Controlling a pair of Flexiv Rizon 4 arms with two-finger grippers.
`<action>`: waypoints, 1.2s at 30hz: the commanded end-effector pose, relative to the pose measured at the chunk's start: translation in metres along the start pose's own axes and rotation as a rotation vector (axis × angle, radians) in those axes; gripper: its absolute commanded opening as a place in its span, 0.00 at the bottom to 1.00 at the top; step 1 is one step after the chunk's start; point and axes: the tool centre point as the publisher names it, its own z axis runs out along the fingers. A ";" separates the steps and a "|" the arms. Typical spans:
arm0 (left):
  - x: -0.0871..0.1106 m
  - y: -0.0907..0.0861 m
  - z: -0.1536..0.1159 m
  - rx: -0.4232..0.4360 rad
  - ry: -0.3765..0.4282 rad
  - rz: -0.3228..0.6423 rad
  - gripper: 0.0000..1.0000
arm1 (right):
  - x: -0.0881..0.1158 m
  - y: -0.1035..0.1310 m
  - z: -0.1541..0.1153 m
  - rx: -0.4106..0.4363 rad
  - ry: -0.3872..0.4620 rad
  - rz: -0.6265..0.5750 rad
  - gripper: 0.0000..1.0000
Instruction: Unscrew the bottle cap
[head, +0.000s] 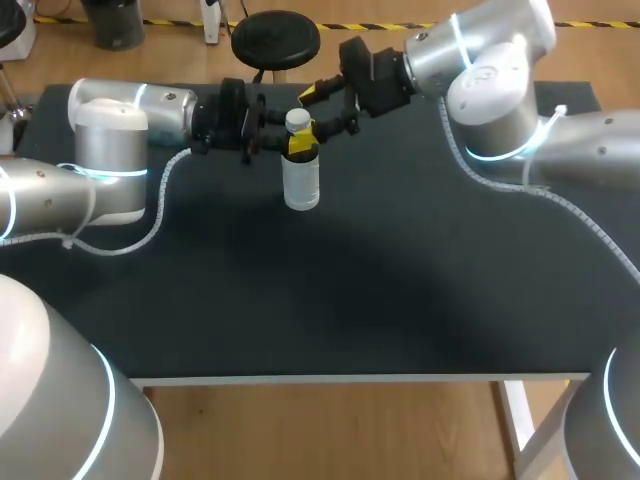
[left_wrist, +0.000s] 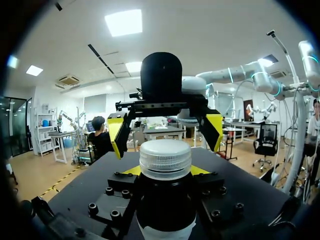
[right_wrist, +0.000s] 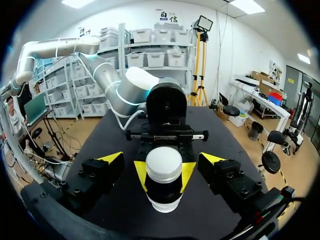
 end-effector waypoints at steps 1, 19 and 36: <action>-0.001 0.002 0.000 0.001 0.003 0.000 0.00 | 0.001 0.002 0.003 0.008 -0.002 0.001 1.00; -0.001 0.002 0.000 0.001 0.003 0.000 0.00 | -0.001 -0.002 0.007 0.015 0.002 0.018 0.00; -0.001 0.002 0.000 0.001 0.003 0.000 0.00 | -0.004 -0.004 0.006 0.014 0.102 -0.076 0.00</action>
